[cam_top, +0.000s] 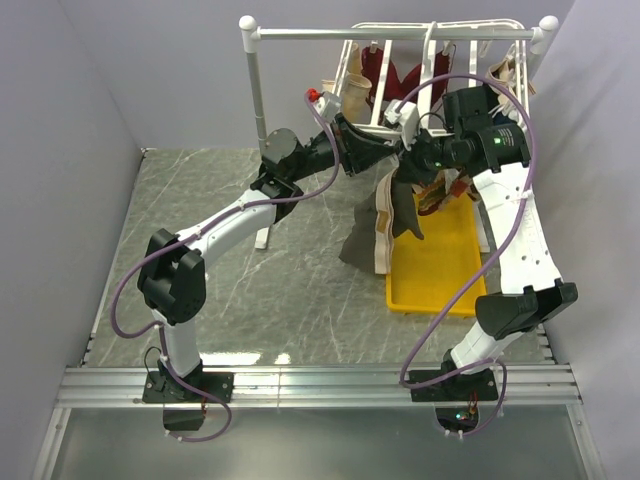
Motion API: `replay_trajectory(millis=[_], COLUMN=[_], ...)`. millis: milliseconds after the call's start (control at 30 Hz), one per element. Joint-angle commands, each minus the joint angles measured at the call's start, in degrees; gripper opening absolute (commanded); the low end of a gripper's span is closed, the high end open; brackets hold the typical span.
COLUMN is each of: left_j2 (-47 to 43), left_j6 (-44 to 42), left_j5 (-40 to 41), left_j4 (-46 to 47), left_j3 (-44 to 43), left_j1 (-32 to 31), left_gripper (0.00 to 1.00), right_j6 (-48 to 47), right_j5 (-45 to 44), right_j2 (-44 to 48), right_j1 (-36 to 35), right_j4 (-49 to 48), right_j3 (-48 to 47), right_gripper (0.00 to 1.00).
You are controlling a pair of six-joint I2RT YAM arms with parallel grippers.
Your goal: Clip the underwear to the hanger
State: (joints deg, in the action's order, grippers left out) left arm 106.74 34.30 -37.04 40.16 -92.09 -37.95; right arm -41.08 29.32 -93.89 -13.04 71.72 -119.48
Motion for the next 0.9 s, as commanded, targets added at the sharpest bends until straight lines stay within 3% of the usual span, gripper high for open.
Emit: replay_trajectory(millis=[0, 867], left_j2=[-0.1, 0.3], left_j6=[-0.8, 1.5], left_j5=[-12.3, -16.0], left_j4=[-1.7, 2.2], left_j3=[1.1, 2.6], left_j1=[-2.2, -0.9], left_gripper=[0.00, 0.00], right_j6=[5.2, 11.2], right_j5=[-0.8, -8.5], right_j2=[0.2, -1.9], right_j1=[0.1, 0.0], right_j4=[-2.4, -1.8], right_j3=[-4.2, -6.4], right_gripper=[0.00, 0.00])
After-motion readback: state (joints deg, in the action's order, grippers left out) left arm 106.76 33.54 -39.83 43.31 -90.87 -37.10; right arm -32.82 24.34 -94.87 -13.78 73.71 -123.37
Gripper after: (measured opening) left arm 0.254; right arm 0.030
